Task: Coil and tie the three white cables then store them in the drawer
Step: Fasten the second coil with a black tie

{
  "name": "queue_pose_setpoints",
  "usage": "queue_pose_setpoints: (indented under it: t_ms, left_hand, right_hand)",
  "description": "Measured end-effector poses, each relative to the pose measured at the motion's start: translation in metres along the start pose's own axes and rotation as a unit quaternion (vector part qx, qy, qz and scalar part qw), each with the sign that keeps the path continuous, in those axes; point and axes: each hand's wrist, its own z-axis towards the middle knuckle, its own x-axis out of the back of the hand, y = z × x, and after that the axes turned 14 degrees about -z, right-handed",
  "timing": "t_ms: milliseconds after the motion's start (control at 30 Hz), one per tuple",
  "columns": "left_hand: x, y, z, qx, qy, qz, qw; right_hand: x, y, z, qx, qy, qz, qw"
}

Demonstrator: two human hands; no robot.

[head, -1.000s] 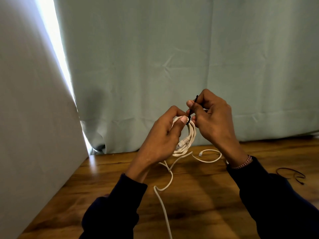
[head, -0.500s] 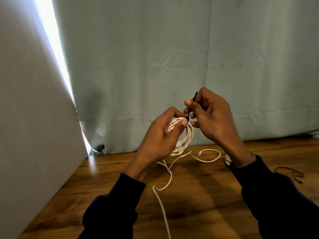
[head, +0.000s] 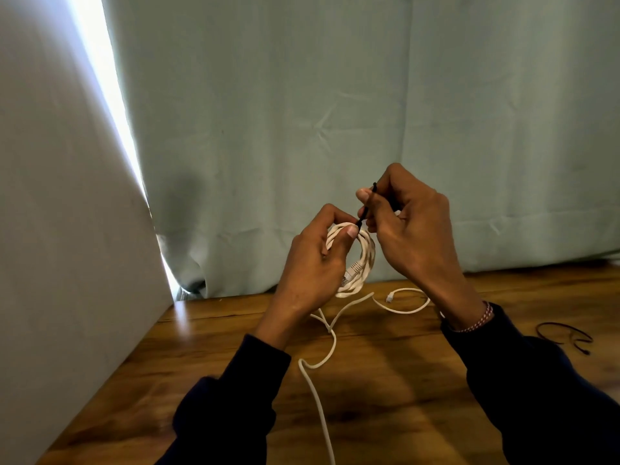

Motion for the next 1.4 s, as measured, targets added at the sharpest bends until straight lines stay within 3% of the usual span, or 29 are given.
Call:
queue_pose_setpoints:
  t_ms: [267,467,667,867,1100,1400]
  left_hand:
    - [-0.006,-0.002,0.000,0.008,0.070,-0.034,0.997]
    - [-0.002,0.002,0.000,0.008,0.092,-0.023,0.995]
    - [-0.005,0.003,-0.001,0.012,0.077,-0.014,0.997]
    - [-0.004,0.008,0.000,0.008,0.054,-0.059,0.997]
    - [0.003,0.013,0.000,0.031,-0.001,-0.109,0.994]
    - [0.009,0.012,0.001,0.034,-0.036,-0.095,0.994]
  right_hand:
    - [-0.006,-0.014,-0.013,0.013,0.022,-0.001,1.000]
    - [-0.003,-0.011,-0.004,-0.010,-0.034,0.028,0.999]
    - [0.005,0.004,0.005,-0.038,-0.138,0.037,0.989]
    - [0.008,0.012,0.010,-0.095,-0.115,0.053,0.987]
    - [0.000,0.009,0.007,-0.080,-0.111,-0.003,0.991]
    - [-0.006,0.012,0.003,-0.097,-0.083,-0.026,0.991]
